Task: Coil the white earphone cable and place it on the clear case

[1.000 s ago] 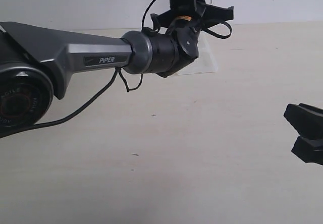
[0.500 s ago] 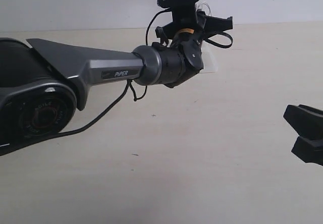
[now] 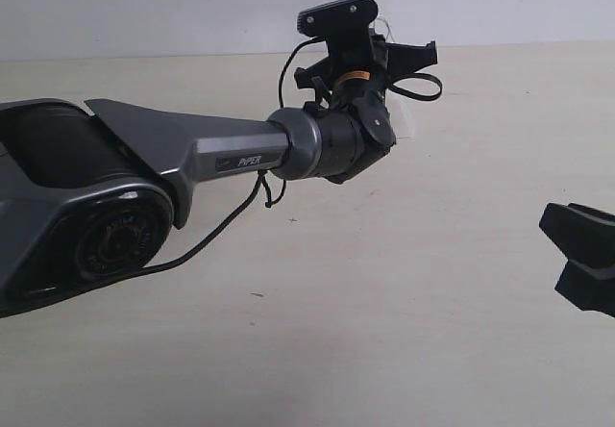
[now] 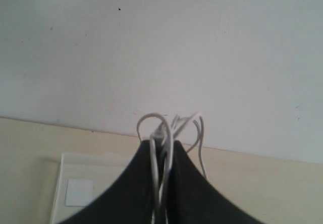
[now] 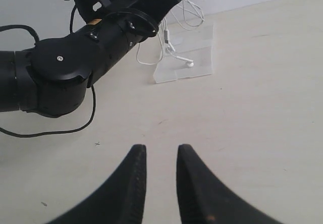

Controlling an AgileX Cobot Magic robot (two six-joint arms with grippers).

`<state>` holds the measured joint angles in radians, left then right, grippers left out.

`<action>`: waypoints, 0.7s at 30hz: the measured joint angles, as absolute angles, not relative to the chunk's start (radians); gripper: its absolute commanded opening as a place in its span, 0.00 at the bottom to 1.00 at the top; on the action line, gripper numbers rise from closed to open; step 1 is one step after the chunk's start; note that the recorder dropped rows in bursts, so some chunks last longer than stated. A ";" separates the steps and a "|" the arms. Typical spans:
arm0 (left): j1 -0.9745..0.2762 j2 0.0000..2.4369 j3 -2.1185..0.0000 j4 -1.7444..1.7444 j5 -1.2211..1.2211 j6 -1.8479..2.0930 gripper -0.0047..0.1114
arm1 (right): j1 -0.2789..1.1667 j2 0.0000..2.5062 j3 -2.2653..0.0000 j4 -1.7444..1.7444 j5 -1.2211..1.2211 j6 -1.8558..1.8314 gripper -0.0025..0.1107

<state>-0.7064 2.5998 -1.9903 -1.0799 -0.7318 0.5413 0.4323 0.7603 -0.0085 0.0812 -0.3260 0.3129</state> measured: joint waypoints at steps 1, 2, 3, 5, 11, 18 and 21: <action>-0.706 2.600 -1.990 -1.081 -0.735 0.541 0.04 | 0.432 0.760 -0.008 0.081 -0.326 0.313 0.21; -0.706 2.600 -1.990 -1.081 -0.734 0.541 0.04 | 0.432 0.760 -0.008 0.081 -0.326 0.315 0.21; -0.706 2.600 -1.990 -1.081 -0.734 0.541 0.04 | 0.432 0.760 -0.008 0.081 -0.326 0.315 0.21; -0.706 2.600 -1.990 -1.084 -0.734 0.541 0.04 | 0.432 0.760 -0.008 0.081 -0.325 0.317 0.21; -0.708 2.600 -1.990 -1.088 -0.734 0.541 0.04 | 0.432 0.760 -0.008 0.081 -0.318 0.318 0.21; -0.708 2.600 -1.990 -1.088 -0.730 0.562 0.04 | 0.432 0.760 -0.008 0.081 -0.316 0.321 0.21; -0.708 2.600 -1.990 -1.088 -0.730 0.568 0.04 | 0.432 0.760 -0.008 0.081 -0.316 0.321 0.21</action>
<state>-0.7079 2.5998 -1.9903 -1.0882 -0.7300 0.5681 0.4323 0.7603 -0.0085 0.0812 -0.3165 0.3208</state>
